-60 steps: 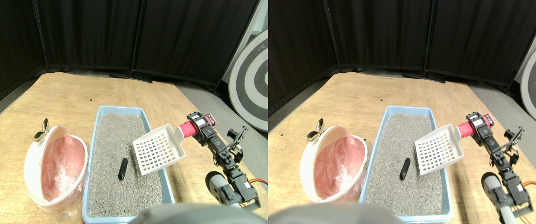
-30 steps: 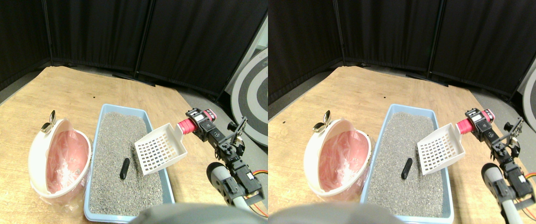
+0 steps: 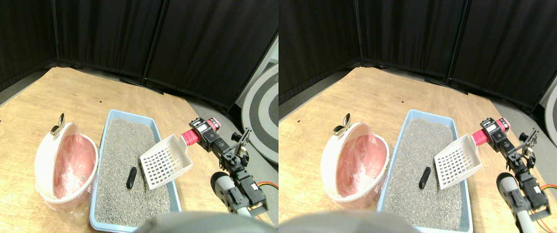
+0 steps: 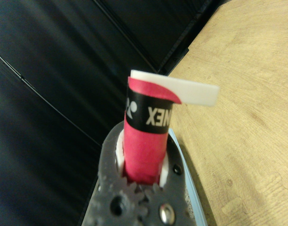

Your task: Scoop (unimanual)

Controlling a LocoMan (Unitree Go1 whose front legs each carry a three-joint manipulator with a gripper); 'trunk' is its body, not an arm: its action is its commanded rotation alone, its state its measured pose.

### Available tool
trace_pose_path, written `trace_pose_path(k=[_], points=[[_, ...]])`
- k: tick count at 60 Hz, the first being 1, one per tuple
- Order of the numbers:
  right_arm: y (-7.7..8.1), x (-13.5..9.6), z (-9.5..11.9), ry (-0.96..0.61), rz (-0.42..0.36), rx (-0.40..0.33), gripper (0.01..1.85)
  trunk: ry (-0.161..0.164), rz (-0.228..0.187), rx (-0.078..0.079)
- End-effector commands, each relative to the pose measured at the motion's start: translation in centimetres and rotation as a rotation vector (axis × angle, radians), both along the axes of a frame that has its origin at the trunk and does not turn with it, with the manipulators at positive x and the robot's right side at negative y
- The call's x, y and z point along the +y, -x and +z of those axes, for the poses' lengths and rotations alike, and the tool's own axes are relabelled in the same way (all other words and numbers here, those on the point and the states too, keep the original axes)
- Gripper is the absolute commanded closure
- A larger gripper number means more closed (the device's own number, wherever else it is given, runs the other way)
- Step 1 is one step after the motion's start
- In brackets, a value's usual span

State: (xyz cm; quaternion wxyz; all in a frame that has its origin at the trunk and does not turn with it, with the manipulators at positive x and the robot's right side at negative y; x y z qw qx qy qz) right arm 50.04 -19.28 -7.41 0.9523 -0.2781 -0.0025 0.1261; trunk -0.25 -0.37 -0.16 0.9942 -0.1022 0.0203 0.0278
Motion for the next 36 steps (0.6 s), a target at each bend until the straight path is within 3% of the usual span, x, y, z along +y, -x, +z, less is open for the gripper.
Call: trace_pose_path(k=[1, 12, 22, 36], points=[[-0.1, 0.6, 1.1, 0.023, 0.029, -0.086, 1.8, 0.022, 0.019, 0.021], [-0.8, 1.1, 0.7, 0.071, 0.086, -0.09, 1.8, 0.025, 0.019, 0.026], [-0.9, 1.1, 0.4, 0.068, 0.07, -0.087, 1.8, 0.034, 0.023, 0.03], [-1.0, 2.0, -1.1, 0.076, 0.132, -0.086, 1.8, 0.039, 0.03, 0.04]])
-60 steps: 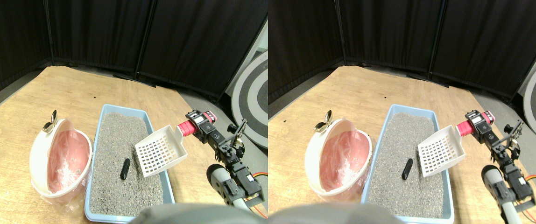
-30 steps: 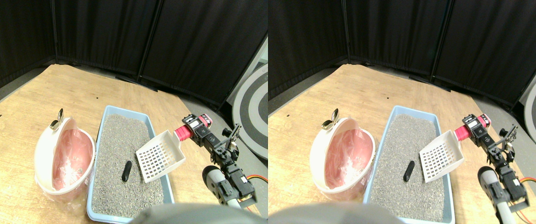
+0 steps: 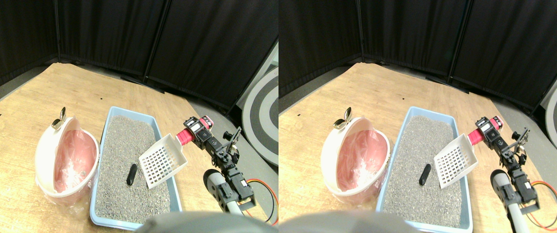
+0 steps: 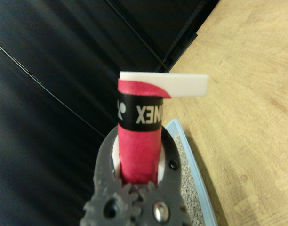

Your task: Scoop (unimanual)

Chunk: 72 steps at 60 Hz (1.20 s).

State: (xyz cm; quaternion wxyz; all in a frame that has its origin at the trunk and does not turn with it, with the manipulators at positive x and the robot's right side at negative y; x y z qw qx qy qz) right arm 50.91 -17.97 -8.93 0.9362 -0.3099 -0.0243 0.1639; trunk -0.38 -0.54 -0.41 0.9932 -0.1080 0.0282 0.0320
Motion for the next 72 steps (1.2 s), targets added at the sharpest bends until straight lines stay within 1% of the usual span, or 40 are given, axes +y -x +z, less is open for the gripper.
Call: trace_pose_path(k=[1, 4, 7, 11, 12, 14, 17, 18, 21, 23, 25, 27, 29, 30, 35, 36, 38, 46, 49, 51, 53, 54, 56, 58, 59, 60, 61, 62, 63, 65, 66, 67, 69, 70, 72], points=[[-0.1, 0.7, 0.2, 0.01, 0.045, -0.053, 1.8, 0.028, 0.025, 0.026], [0.1, 1.0, -0.2, 0.009, 0.043, -0.045, 1.8, 0.033, 0.029, 0.029], [0.1, 1.2, -0.7, -0.008, 0.056, -0.037, 1.8, 0.035, 0.034, 0.033], [0.3, 1.5, -1.1, -0.022, 0.066, -0.026, 1.8, 0.045, 0.043, 0.04], [0.3, 1.7, -1.3, -0.021, 0.073, -0.028, 1.8, 0.048, 0.044, 0.044], [0.4, 2.0, -1.6, -0.017, 0.083, -0.03, 1.8, 0.052, 0.047, 0.047], [0.8, 2.7, -2.1, -0.024, 0.12, -0.034, 1.8, 0.061, 0.054, 0.05], [0.8, 2.7, -2.1, -0.024, 0.12, -0.034, 1.8, 0.067, 0.056, 0.053], [1.5, 3.5, -2.8, -0.023, 0.15, -0.02, 1.8, 0.077, 0.066, 0.059], [1.7, 3.7, -2.9, -0.021, 0.16, -0.016, 1.8, 0.084, 0.073, 0.064], [2.2, 4.2, -3.5, -0.048, 0.212, -0.001, 1.8, 0.09, 0.079, 0.067], [2.7, 4.7, -4.2, -0.077, 0.232, 0.024, 1.8, 0.093, 0.085, 0.071], [2.8, 4.9, -4.4, -0.074, 0.241, 0.024, 1.8, 0.097, 0.088, 0.076], [3.3, 5.4, -5.0, -0.088, 0.25, 0.043, 1.8, 0.099, 0.091, 0.078], [3.7, 6.0, -5.8, -0.11, 0.277, 0.063, 1.8, 0.103, 0.098, 0.081], [3.9, 6.5, -6.4, -0.123, 0.288, 0.075, 1.8, 0.104, 0.1, 0.081], [3.9, 6.7, -6.7, -0.135, 0.29, 0.085, 1.8, 0.106, 0.103, 0.082], [4.4, 7.8, -7.5, -0.148, 0.263, 0.121, 1.8, 0.106, 0.11, 0.083], [4.3, 7.9, -7.7, -0.164, 0.256, 0.132, 1.8, 0.105, 0.111, 0.081], [4.0, 7.9, -7.7, -0.169, 0.228, 0.134, 1.8, 0.102, 0.109, 0.08], [3.9, 7.8, -7.7, -0.167, 0.219, 0.132, 1.8, 0.102, 0.109, 0.08], [3.6, 7.4, -7.5, -0.178, 0.178, 0.136, 1.8, 0.102, 0.109, 0.08], [3.4, 7.2, -7.4, -0.194, 0.176, 0.133, 1.8, 0.099, 0.106, 0.079], [3.0, 6.8, -7.2, -0.203, 0.146, 0.142, 1.8, 0.097, 0.104, 0.078], [3.0, 6.8, -7.2, -0.203, 0.146, 0.142, 1.8, 0.097, 0.104, 0.078], [2.5, 6.3, -6.8, -0.213, 0.119, 0.142, 1.8, 0.096, 0.104, 0.077], [2.5, 6.3, -6.8, -0.213, 0.119, 0.142, 1.8, 0.094, 0.103, 0.076], [2.2, 6.0, -6.7, -0.234, 0.12, 0.134, 1.8, 0.091, 0.102, 0.074], [2.0, 5.8, -6.6, -0.262, 0.102, 0.133, 1.8, 0.091, 0.102, 0.074], [1.9, 5.7, -6.5, -0.279, 0.087, 0.135, 1.8, 0.089, 0.101, 0.071], [1.6, 5.4, -5.9, -0.285, 0.056, 0.129, 1.8, 0.086, 0.1, 0.068], [1.6, 5.4, -5.9, -0.285, 0.056, 0.129, 1.8, 0.086, 0.1, 0.068], [1.2, 5.1, -5.5, -0.327, 0.037, 0.13, 1.8, 0.083, 0.095, 0.065], [1.0, 5.0, -5.1, -0.369, 0.026, 0.141, 1.8, 0.082, 0.094, 0.064], [0.8, 4.8, -4.7, -0.377, 0.023, 0.129, 1.8, 0.081, 0.093, 0.061]])
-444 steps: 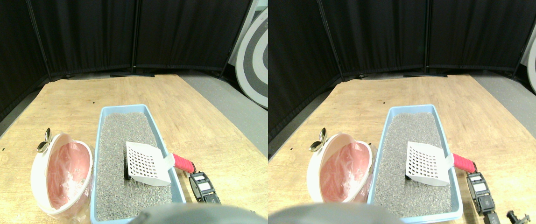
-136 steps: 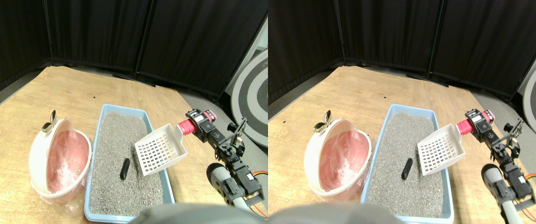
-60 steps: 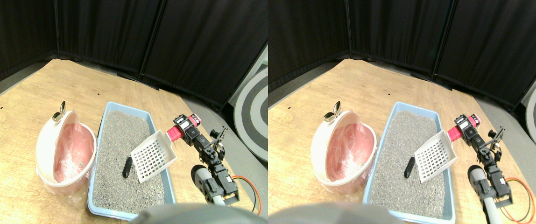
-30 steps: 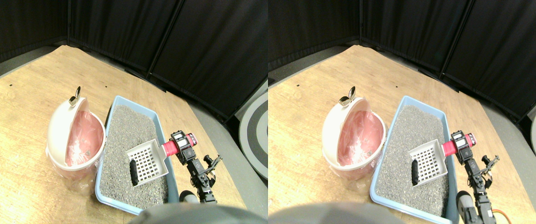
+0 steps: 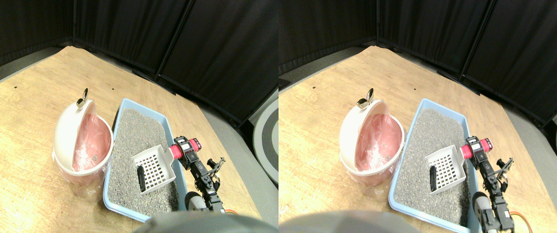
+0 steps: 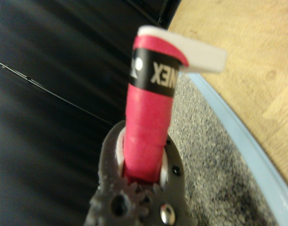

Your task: Scoop (unimanual)

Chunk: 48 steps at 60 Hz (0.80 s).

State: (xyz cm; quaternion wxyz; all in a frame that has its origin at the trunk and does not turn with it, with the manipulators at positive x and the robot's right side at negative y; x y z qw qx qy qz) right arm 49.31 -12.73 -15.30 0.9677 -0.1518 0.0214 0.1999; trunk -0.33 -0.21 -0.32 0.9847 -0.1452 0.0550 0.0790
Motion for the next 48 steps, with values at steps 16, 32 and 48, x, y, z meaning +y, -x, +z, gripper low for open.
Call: trace_pose_path(k=[16, 32, 48], points=[[-2.1, -2.0, 4.8, -0.266, -0.197, -0.047, 1.8, 0.001, 0.0, -0.027], [-2.9, -3.8, 4.1, -0.479, -0.287, -0.108, 1.8, 0.002, 0.017, -0.057], [-2.9, -3.9, 2.1, -0.752, -0.318, -0.131, 1.8, -0.017, 0.018, -0.08]])
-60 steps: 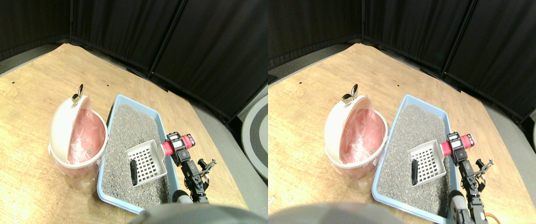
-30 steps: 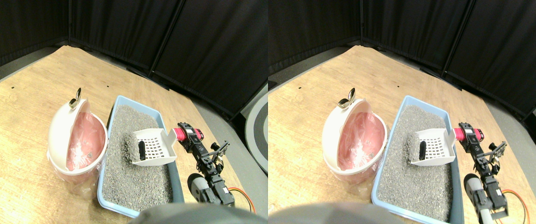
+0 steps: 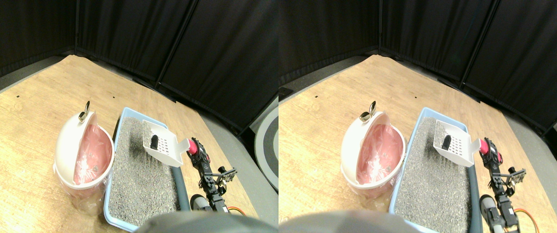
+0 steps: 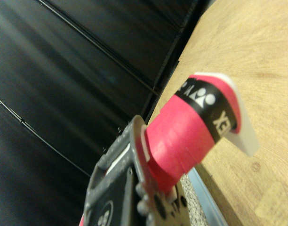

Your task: Scoop (unimanual)

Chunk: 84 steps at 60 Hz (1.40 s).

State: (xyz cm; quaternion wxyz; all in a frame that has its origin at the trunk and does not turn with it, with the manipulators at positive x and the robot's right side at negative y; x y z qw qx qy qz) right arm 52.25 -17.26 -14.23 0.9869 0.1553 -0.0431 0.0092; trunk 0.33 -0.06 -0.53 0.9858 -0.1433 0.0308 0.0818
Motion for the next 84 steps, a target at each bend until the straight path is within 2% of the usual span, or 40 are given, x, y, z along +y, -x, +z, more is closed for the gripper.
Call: trace_pose_path(k=[1, 6, 15, 24, 27, 35, 47, 62, 68, 71, 76, 84], points=[[0.1, 0.7, 1.0, -0.106, 0.042, -0.107, 1.8, -0.01, 0.005, -0.034], [0.1, 0.8, 1.1, -0.227, 0.037, -0.122, 1.8, -0.011, 0.005, -0.038], [0.1, 0.9, 1.7, -0.245, 0.032, -0.132, 1.8, -0.018, 0.001, -0.041], [0.0, 0.9, 2.4, -0.459, 0.024, -0.124, 1.8, -0.02, -0.002, -0.043], [0.0, 1.0, 2.5, -0.461, 0.016, -0.125, 1.8, -0.021, -0.001, -0.047], [0.3, 1.0, 3.4, -0.292, 0.044, -0.134, 1.8, -0.019, -0.006, -0.047], [0.7, 1.3, 4.4, -0.185, 0.07, -0.131, 1.8, -0.012, -0.003, -0.043], [0.7, 2.2, 5.8, 0.013, 0.16, -0.122, 1.8, 0.006, 0.036, -0.033], [0.7, 3.0, 6.8, 0.094, 0.203, -0.091, 1.8, 0.017, 0.055, -0.029], [0.6, 3.2, 7.0, 0.095, 0.205, -0.085, 1.8, 0.022, 0.062, -0.026], [0.3, 4.0, 7.7, 0.13, 0.268, -0.067, 1.8, 0.03, 0.077, -0.022], [0.0, 4.9, 8.3, 0.165, 0.316, -0.052, 1.8, 0.043, 0.101, -0.018]])
